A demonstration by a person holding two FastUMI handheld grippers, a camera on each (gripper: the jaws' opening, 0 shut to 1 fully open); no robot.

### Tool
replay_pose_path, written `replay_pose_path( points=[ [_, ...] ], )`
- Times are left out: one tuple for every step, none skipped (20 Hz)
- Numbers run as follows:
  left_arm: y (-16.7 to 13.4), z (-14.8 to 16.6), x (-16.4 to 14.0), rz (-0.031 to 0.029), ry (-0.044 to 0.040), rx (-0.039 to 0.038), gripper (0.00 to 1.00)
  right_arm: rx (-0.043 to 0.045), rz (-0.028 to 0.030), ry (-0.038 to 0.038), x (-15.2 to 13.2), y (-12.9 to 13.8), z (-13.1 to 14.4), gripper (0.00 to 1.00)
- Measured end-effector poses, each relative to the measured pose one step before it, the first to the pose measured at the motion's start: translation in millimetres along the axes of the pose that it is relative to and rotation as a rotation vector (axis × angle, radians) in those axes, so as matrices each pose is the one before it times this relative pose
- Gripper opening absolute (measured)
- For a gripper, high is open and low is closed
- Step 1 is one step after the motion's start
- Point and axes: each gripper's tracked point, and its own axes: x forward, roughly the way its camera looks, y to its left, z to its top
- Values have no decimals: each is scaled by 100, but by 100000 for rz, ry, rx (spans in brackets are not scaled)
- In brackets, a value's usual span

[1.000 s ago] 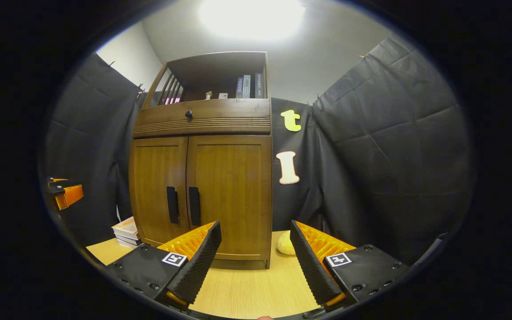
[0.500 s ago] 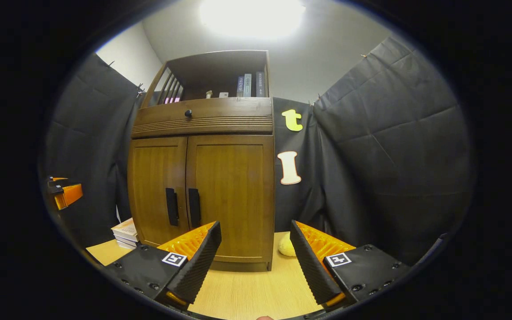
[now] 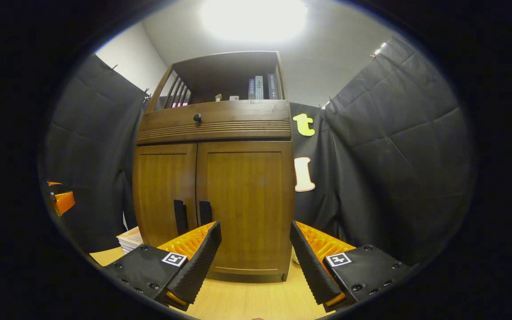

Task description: Open the right door of the double-door shoe cabinet with the right hand, and open the left door with the left hand.

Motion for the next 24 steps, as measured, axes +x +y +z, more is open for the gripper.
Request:
replay_pose_path(
  points=[
    [446,-209,-244,973,637,-259,92,785,945,-104,670,508,36,98],
    [441,-301,-319,998,733,-158,91,953,1030,124,781,526,-38,98],
    [367,-86,-226,977,485,41,91,846,966,-20,710,545,76,97],
    [505,41,-210,924,122,342,92,556,880,76,768,503,-58,98],
    [486,-5,-166,925,-29,501,92,453,893,181,728,481,-113,98],
    [278,65,-219,829,52,450,92,255,993,465,678,433,-277,97],
    [375,22,-211,804,76,63,92,119,771,700,864,450,-205,98],
    [201,-31,-382,531,-40,-132,92,105,848,724,932,465,-294,98],
    [156,27,-167,404,5,-57,92,249,542,258,898,470,-135,98],
    [295,-37,-320,520,-167,252,92,457,1009,149,756,407,-124,97],
    [301,135,-213,655,-398,431,92,813,1144,-366,762,520,-6,97],
    [438,-71,-400,615,-230,348,91,844,535,-225,670,566,-374,97],
    [443,84,-363,669,-227,313,91,741,527,-119,736,417,-215,97],
    [547,56,-119,953,225,349,91,410,308,-24,751,350,-189,97],
    [352,49,-21,565,232,110,91,106,763,171,820,403,-116,97],
    [356,-12,-156,672,137,11,91,467,892,203,738,512,-265,97],
    [430,36,-86,829,274,141,91,583,44,61,776,280,-128,98],
    [617,-233,-234,1013,184,137,91,263,320,617,756,288,-341,96],
    [552,11,-129,1090,71,-31,91,-355,146,1265,833,271,-456,96],
    [486,-27,-265,702,174,-52,91,-511,222,756,671,208,-478,94],
    [517,-182,-113,880,316,159,91,-774,-52,1047,818,107,-362,94],
    [277,-173,-148,826,409,206,91,-513,-137,1353,535,160,-410,96],
    [347,-125,7,796,368,108,91,141,-294,1434,481,146,-466,94],
    [488,-254,-140,887,344,168,91,193,-145,828,752,208,-294,94]
  ],
)
